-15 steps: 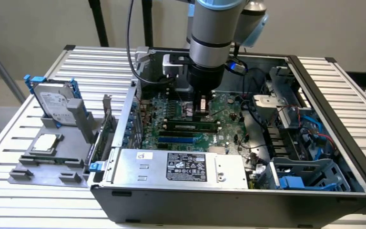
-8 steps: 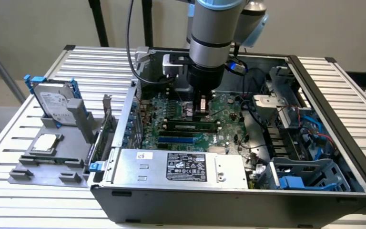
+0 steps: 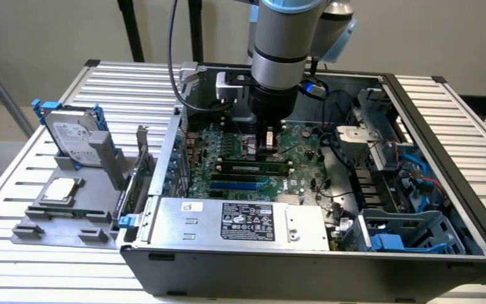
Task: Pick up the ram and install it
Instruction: 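Press down the ram until it locks into place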
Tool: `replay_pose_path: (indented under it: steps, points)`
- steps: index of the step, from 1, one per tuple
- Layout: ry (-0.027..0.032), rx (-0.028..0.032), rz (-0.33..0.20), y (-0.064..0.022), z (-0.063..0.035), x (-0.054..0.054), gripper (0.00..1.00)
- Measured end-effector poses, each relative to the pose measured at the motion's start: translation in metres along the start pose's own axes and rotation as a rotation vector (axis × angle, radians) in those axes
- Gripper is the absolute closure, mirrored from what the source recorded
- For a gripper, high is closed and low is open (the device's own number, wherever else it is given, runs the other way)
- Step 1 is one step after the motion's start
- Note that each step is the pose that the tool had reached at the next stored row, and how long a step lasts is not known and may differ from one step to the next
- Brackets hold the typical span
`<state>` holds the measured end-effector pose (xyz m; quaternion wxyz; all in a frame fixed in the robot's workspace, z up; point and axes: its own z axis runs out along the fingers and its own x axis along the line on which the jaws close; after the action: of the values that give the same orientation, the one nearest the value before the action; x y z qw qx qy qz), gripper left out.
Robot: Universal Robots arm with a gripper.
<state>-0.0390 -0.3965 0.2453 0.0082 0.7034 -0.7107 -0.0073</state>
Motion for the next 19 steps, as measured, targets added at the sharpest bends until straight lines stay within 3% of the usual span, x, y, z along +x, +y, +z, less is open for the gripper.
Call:
replay_pose_path:
  steps: [10,19]
  points:
    - [0.0,0.0,0.0,0.0028,0.0095,-0.004,0.89]
    - [0.0054,0.0001,0.0,0.0033,0.0172,-0.004,0.89]
